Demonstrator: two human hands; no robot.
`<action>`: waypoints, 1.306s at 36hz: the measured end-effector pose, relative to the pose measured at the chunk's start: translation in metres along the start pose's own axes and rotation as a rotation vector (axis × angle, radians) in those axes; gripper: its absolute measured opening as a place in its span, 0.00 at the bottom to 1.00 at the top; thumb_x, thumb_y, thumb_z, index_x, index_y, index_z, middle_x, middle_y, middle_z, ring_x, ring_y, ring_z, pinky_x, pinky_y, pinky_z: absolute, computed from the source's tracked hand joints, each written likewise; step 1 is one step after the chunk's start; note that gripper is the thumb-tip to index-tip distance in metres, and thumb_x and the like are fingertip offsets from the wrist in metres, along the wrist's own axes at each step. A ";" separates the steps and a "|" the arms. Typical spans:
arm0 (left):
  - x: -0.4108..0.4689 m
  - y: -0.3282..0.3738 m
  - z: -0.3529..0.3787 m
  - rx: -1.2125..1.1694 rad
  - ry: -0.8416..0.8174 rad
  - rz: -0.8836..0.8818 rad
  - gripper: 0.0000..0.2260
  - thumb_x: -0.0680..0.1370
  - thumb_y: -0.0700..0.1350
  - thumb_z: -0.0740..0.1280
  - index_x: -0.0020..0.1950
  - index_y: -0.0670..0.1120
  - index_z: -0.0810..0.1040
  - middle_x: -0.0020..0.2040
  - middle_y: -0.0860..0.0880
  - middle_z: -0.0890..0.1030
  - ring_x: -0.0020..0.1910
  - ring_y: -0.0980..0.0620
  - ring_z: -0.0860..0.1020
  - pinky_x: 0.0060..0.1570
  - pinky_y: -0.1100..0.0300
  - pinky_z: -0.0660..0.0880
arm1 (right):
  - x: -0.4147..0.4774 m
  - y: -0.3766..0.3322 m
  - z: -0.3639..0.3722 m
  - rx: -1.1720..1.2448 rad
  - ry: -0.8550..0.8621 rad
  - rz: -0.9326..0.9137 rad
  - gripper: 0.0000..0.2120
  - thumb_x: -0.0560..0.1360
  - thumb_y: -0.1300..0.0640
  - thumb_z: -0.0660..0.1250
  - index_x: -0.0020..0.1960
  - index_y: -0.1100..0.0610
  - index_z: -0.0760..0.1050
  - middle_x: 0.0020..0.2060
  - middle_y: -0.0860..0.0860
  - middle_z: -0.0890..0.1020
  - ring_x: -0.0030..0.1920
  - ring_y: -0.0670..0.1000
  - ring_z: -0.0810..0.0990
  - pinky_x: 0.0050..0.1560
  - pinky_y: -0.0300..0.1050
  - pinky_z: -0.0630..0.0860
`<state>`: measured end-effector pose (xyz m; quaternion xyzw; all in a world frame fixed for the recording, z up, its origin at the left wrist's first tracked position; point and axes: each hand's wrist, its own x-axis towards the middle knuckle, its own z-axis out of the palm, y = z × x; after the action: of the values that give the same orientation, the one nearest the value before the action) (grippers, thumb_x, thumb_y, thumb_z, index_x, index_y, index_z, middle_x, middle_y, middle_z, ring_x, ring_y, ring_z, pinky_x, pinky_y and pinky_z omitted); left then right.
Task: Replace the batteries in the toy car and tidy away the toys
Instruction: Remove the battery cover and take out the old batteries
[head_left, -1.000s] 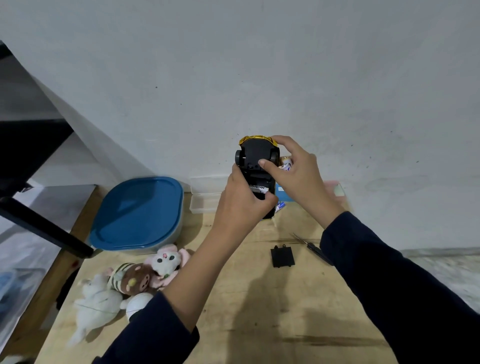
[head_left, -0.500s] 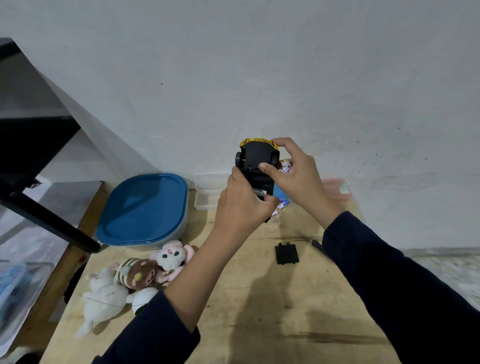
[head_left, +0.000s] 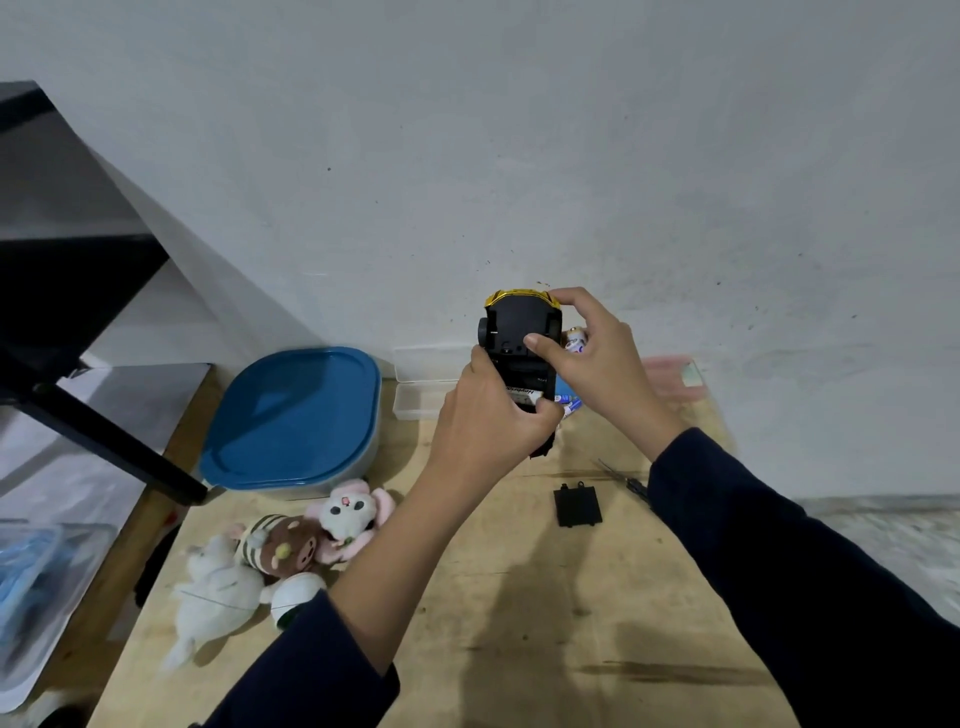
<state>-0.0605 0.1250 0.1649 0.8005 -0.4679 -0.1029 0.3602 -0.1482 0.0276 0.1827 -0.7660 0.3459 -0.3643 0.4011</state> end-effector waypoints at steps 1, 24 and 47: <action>0.000 -0.001 0.000 0.000 -0.009 -0.002 0.22 0.69 0.51 0.67 0.59 0.46 0.67 0.47 0.50 0.76 0.44 0.50 0.77 0.40 0.55 0.76 | 0.001 0.001 0.000 0.001 -0.005 0.011 0.17 0.72 0.56 0.71 0.59 0.52 0.72 0.32 0.59 0.73 0.23 0.41 0.66 0.26 0.28 0.64; -0.005 -0.056 -0.014 -0.645 -0.588 -0.068 0.59 0.65 0.40 0.79 0.70 0.72 0.36 0.68 0.50 0.70 0.64 0.54 0.74 0.60 0.55 0.76 | -0.011 0.022 -0.003 0.135 -0.275 0.308 0.21 0.75 0.50 0.67 0.67 0.47 0.69 0.32 0.46 0.70 0.18 0.41 0.66 0.19 0.29 0.61; -0.014 -0.072 -0.022 -0.623 -0.355 -0.033 0.58 0.65 0.37 0.79 0.74 0.67 0.39 0.67 0.60 0.66 0.65 0.66 0.67 0.60 0.58 0.75 | -0.046 0.028 0.016 -0.197 -0.248 -0.097 0.10 0.73 0.50 0.69 0.54 0.47 0.81 0.66 0.42 0.70 0.62 0.43 0.71 0.57 0.40 0.70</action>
<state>-0.0089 0.1687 0.1299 0.6291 -0.4566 -0.3840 0.4983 -0.1641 0.0589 0.1387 -0.8563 0.2906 -0.2504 0.3458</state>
